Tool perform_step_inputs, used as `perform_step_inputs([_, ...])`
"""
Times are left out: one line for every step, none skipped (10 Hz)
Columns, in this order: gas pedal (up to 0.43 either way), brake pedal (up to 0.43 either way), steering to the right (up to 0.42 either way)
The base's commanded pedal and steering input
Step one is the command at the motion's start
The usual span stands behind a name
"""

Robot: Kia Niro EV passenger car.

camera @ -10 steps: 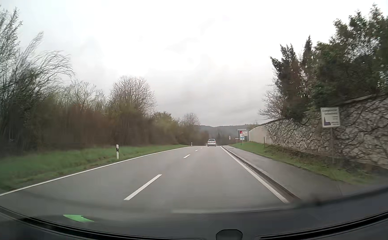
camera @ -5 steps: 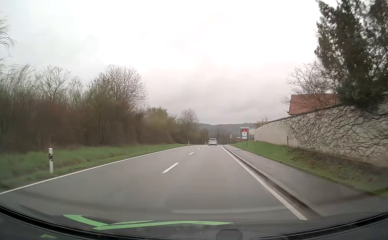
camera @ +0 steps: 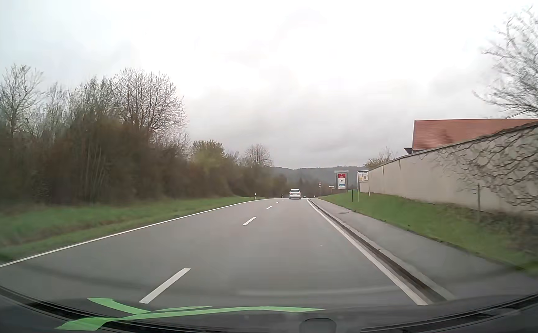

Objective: Follow the waypoints while adhering to traffic rules and regulations

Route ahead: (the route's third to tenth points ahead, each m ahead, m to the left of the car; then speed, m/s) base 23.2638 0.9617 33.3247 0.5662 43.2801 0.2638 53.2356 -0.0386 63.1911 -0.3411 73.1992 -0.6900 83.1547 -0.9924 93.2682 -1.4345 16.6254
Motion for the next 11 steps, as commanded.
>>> perform_step_inputs([0.118, 0.0, 0.003])
perform_step_inputs([0.13, 0.0, 0.003])
perform_step_inputs([0.138, 0.0, 0.001])
perform_step_inputs([0.138, 0.0, 0.0])
perform_step_inputs([0.138, 0.0, 0.0])
perform_step_inputs([0.138, 0.0, 0.001])
perform_step_inputs([0.13, 0.0, 0.001])
perform_step_inputs([0.098, 0.0, 0.001])
perform_step_inputs([0.098, 0.0, 0.001])
perform_step_inputs([0.047, 0.0, 0.001])
perform_step_inputs([0.047, 0.0, 0.001])
